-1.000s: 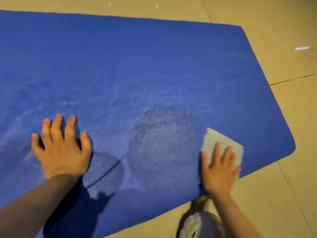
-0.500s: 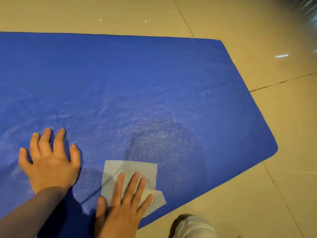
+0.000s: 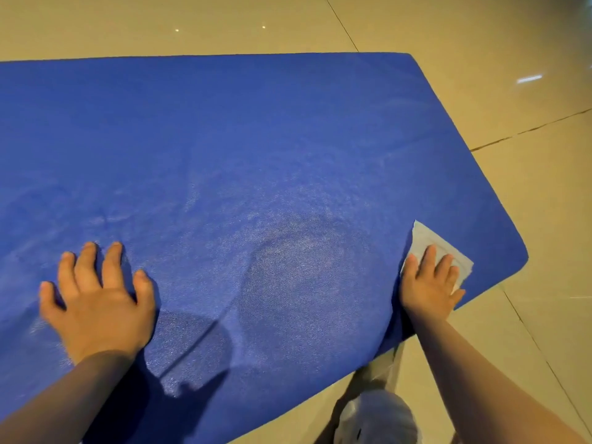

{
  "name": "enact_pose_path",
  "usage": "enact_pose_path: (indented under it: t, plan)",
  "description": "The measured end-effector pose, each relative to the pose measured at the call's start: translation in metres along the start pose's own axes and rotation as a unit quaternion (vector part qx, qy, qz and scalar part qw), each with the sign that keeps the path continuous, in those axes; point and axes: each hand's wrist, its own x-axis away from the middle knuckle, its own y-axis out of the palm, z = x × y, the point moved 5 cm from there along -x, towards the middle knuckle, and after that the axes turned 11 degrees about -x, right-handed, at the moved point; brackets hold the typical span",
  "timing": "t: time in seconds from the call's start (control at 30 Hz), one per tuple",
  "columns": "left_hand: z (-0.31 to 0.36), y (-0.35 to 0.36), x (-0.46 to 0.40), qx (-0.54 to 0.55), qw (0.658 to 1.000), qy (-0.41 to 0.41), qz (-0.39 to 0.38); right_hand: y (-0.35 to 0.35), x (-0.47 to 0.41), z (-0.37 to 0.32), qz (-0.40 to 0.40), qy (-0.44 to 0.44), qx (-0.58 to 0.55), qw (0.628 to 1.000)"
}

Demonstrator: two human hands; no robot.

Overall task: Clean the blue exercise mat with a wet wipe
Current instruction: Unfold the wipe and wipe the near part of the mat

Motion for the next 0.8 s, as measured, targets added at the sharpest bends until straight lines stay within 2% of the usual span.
enact_pose_path:
  t: [0.13,0.17,0.23,0.33,0.4,0.47,0.5,0.57,0.6,0.7,0.8]
  plan:
    - [-0.001,0.001,-0.001,-0.011,1.000,-0.005,-0.018,0.027,0.059,-0.019,0.020,0.015,-0.023,0.999]
    - [-0.002,0.001,-0.001,-0.015,1.000,-0.008,-0.020,0.038,0.087,-0.029,0.027,-0.029,-0.018,0.999]
    - [-0.001,0.000,0.000,-0.019,1.000,-0.009,-0.017,0.062,0.151,-0.058,0.020,-0.172,-0.005,0.985]
    - [0.002,-0.002,0.000,-0.013,1.000,-0.007,-0.002,0.098,0.242,-0.102,-0.075,-0.385,0.032,0.919]
    - [0.002,-0.003,0.001,-0.017,1.000,-0.003,0.014,0.107,0.259,-0.128,-0.127,-0.484,0.045,0.865]
    - [0.002,-0.004,0.001,-0.025,1.000,-0.001,0.010,0.111,0.227,-0.139,-0.124,-0.526,0.053,0.840]
    - [0.002,-0.004,0.000,-0.027,1.000,-0.003,0.003,0.108,0.199,-0.142,-0.116,-0.517,0.055,0.846]
    - [0.001,-0.003,0.000,-0.025,1.000,-0.010,-0.008,0.091,0.126,-0.145,-0.082,-0.455,0.060,0.885]
    - [0.001,-0.004,0.000,-0.024,1.000,-0.010,-0.008,0.079,0.086,-0.144,-0.073,-0.407,0.068,0.908]
    - [0.001,-0.005,0.001,-0.024,1.000,-0.004,0.005,0.041,-0.021,-0.130,-0.118,-0.212,0.070,0.968]
    - [0.002,-0.004,0.001,-0.022,1.000,-0.011,0.014,0.024,-0.066,-0.128,-0.077,-0.065,0.035,0.994]
